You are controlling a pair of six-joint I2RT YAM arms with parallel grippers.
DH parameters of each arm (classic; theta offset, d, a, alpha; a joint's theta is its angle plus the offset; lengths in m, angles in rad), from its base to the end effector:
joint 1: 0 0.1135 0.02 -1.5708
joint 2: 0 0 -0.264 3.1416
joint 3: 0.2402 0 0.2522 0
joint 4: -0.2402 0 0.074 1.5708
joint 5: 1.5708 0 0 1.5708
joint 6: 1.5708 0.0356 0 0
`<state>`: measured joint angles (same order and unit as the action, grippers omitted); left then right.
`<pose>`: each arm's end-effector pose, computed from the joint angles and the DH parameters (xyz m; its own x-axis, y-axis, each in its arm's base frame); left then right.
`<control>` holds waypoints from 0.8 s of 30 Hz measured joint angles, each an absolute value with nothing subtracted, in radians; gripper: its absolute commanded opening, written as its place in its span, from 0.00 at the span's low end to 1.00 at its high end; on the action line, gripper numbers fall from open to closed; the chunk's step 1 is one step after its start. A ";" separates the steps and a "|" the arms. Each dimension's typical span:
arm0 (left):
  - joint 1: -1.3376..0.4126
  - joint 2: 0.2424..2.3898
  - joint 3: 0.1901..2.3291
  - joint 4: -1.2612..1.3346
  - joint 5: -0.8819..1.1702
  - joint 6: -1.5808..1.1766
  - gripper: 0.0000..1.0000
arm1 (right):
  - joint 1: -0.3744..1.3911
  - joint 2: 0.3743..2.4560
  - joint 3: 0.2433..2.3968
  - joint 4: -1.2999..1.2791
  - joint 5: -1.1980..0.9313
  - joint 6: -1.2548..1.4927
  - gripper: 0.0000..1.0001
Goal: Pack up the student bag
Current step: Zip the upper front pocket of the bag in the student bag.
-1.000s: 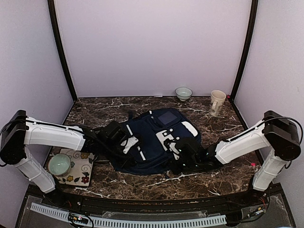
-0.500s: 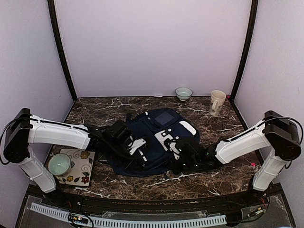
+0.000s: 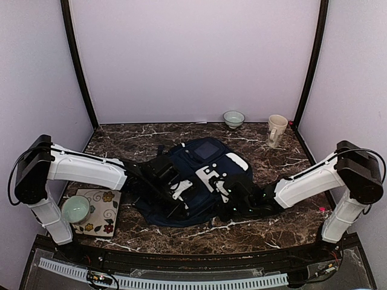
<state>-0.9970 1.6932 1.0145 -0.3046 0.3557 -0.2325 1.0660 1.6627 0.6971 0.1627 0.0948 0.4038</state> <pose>0.1742 -0.2924 0.1791 -0.6452 0.6003 -0.4726 0.7640 0.4985 -0.4098 0.1524 0.2688 0.1303 -0.6498 -0.3672 -0.6655 -0.6353 0.7431 0.2103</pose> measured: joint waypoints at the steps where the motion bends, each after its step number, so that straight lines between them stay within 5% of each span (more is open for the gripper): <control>1: -0.999 1.694 1.015 -0.302 0.354 -0.240 0.00 | 1.066 1.663 0.697 0.162 0.095 0.404 0.00; 7: -1.001 1.715 1.017 -0.279 0.368 -0.279 0.06 | 1.066 1.662 0.697 0.162 0.099 0.405 0.00; 18: -1.024 1.674 1.011 -0.154 0.381 -0.260 0.40 | 1.066 1.591 0.672 0.135 0.126 0.402 0.02; 24: -1.008 1.528 0.968 -0.068 0.345 -0.249 0.52 | 1.064 1.472 0.659 0.096 0.140 0.381 0.20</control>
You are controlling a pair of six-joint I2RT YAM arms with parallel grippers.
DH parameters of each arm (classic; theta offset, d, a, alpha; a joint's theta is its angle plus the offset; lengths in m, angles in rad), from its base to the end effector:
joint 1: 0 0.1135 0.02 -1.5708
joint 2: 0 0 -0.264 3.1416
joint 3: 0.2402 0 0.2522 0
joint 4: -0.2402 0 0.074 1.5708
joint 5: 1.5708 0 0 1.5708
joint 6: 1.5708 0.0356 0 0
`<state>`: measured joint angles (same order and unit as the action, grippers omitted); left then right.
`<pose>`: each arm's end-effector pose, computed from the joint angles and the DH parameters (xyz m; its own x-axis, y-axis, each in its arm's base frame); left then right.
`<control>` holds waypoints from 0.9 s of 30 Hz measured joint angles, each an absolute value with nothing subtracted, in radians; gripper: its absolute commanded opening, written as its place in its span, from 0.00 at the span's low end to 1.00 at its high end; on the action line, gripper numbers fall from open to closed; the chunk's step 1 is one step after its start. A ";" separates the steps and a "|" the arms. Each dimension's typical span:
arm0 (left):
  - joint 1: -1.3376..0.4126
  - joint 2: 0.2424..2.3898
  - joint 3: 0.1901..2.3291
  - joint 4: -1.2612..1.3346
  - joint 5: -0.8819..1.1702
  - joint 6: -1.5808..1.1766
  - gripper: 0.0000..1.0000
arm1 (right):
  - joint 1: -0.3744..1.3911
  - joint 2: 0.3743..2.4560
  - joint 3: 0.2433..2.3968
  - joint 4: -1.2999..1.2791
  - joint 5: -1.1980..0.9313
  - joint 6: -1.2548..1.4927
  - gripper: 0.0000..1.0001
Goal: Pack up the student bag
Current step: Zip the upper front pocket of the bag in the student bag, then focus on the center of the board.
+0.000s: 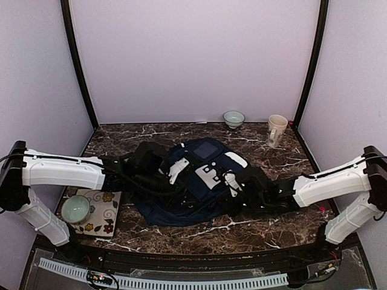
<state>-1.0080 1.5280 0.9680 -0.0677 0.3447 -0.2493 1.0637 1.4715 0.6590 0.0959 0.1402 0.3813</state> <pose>0.1686 -0.2899 0.2348 -0.5361 0.4145 -0.7354 0.8355 0.3850 -0.3920 0.1443 0.2495 0.1679 -0.5991 -0.3197 -0.7340 -0.6372 0.7455 0.1954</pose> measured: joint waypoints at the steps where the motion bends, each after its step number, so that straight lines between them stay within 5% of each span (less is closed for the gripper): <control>1: -0.998 1.500 0.957 -0.063 0.333 -0.248 0.54 | 1.062 1.446 0.653 0.089 0.145 0.373 0.22; 6: -0.948 1.370 0.887 -0.052 0.265 -0.245 0.63 | 1.039 1.306 0.625 0.059 0.178 0.353 0.32; 15: -0.887 1.161 0.765 -0.062 0.017 -0.235 0.65 | 0.941 1.182 0.579 0.047 0.181 0.307 0.55; 21: -0.849 1.017 0.650 -0.012 -0.257 -0.234 0.82 | 0.863 1.160 0.545 0.088 0.157 0.291 0.72; 27: -0.793 1.003 0.527 0.104 -0.589 -0.239 0.88 | 0.833 1.145 0.508 0.120 0.132 0.305 0.78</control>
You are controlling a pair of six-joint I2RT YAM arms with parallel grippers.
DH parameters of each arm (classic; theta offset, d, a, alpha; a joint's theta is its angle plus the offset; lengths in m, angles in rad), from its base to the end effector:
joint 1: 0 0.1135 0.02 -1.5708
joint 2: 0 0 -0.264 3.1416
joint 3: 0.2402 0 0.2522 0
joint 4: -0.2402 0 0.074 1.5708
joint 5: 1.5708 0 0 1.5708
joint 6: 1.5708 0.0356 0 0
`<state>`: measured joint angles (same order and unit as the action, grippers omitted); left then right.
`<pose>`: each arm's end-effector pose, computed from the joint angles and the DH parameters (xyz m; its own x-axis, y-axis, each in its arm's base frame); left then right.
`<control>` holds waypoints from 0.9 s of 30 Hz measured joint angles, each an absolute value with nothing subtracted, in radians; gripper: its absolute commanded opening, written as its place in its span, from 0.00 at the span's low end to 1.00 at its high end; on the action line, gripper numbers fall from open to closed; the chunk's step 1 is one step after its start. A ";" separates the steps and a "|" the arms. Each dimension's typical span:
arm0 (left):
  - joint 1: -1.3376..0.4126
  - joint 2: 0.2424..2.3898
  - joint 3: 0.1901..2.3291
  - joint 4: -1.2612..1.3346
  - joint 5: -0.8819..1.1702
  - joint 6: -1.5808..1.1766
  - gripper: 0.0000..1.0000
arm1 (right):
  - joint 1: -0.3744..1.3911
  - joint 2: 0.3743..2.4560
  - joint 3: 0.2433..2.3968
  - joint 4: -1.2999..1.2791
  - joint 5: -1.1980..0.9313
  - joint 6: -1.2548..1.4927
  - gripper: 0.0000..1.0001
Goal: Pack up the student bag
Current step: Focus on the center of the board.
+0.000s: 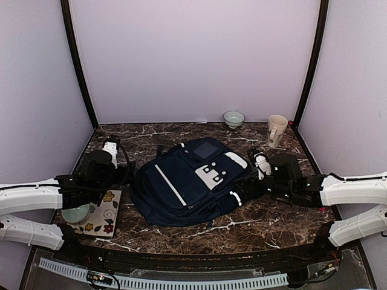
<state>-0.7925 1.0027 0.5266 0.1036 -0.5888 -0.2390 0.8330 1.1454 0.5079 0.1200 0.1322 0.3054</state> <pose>0.1683 -0.1426 0.2394 -0.3025 0.0264 -0.9528 0.1620 0.9865 -0.0241 0.1640 0.1734 0.2023 -0.5147 -0.1231 -0.8485 -0.5260 0.8268 0.1991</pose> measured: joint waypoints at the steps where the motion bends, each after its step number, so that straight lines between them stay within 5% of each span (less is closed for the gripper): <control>1: -0.778 1.008 0.513 0.122 -0.628 -0.239 0.88 | 0.831 1.142 0.505 0.122 0.129 0.309 0.79; 13: -0.574 1.185 0.418 0.461 -0.937 -0.099 0.97 | 0.830 1.106 0.440 0.199 0.090 0.359 0.92; 27: -0.316 1.232 0.246 0.835 -0.798 0.017 0.99 | 0.830 1.119 0.434 0.245 0.050 0.384 0.94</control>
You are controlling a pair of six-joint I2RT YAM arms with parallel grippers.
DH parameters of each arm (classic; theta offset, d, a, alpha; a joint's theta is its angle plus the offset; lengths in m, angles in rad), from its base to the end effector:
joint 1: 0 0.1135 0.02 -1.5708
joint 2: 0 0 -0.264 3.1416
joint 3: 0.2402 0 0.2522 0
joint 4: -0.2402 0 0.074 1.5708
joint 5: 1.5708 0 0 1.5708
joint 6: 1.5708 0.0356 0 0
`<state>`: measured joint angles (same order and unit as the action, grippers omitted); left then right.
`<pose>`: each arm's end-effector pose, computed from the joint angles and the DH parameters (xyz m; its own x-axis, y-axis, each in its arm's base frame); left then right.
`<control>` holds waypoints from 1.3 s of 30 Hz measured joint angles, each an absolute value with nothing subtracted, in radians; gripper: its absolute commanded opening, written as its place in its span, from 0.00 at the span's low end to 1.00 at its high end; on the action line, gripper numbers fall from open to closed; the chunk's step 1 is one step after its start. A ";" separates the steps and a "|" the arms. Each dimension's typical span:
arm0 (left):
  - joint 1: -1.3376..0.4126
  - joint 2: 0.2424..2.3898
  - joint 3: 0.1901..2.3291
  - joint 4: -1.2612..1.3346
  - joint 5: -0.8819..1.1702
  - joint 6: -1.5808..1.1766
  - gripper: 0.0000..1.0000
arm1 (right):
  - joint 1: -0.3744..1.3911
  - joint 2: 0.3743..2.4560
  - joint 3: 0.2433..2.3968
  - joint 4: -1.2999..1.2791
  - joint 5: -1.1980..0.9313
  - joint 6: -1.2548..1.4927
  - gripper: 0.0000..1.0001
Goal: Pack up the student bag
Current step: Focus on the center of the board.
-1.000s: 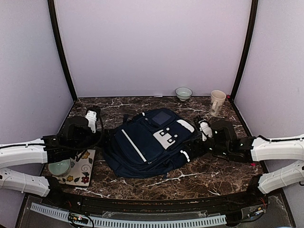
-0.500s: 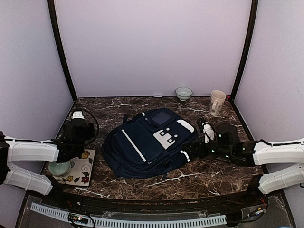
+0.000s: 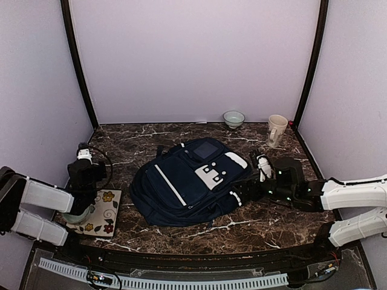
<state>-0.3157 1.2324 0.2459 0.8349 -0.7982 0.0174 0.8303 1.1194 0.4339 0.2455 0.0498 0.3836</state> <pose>0.2125 -0.0426 0.1764 -0.1515 0.0623 -0.9865 -0.4536 0.8823 0.1253 0.1575 0.1697 0.1958 -0.5310 -0.0269 -0.8469 -0.5479 0.7733 0.3190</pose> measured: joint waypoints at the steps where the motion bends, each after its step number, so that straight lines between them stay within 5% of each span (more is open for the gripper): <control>1: -0.307 1.276 0.196 0.934 -0.781 0.044 0.99 | 0.830 1.124 0.434 0.250 0.049 0.384 0.94; 13: -0.236 1.561 0.179 1.419 -0.645 0.213 0.98 | 0.830 1.197 0.434 0.295 0.015 0.384 0.94; 31: -0.035 1.556 0.299 1.193 -0.291 0.046 0.96 | 0.830 1.200 0.427 0.304 -0.005 0.376 0.91; 39: -0.036 1.580 0.252 1.270 -0.267 0.044 0.99 | 0.830 1.126 0.393 0.306 0.043 0.387 1.00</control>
